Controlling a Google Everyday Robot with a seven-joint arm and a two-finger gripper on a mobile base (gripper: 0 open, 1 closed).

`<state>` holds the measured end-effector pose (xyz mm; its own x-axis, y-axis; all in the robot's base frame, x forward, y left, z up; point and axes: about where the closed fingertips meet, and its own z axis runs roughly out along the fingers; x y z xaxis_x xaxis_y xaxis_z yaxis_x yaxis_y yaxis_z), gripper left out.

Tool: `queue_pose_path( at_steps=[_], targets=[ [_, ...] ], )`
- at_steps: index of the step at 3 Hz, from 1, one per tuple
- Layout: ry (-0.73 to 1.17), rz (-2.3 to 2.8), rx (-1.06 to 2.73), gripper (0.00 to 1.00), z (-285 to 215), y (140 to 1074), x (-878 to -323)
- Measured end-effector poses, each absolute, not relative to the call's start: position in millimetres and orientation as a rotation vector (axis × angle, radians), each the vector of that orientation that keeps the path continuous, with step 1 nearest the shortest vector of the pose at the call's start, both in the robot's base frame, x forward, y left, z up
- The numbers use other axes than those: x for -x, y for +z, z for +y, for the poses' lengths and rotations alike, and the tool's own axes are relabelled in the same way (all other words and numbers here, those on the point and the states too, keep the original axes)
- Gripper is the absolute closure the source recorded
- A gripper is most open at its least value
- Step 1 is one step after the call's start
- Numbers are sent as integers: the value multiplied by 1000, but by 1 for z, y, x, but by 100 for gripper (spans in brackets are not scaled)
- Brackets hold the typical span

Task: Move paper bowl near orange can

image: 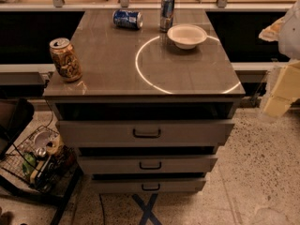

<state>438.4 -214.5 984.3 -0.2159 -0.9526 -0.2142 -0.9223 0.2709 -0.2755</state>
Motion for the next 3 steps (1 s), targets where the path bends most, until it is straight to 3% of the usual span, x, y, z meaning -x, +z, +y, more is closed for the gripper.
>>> queue_pose_path(
  at_steps=[1,3],
  targets=[
    [-125,2210,1709,0,-214,984,-438],
    [-397,2236,1526,0,-241,990,-475]
  ],
)
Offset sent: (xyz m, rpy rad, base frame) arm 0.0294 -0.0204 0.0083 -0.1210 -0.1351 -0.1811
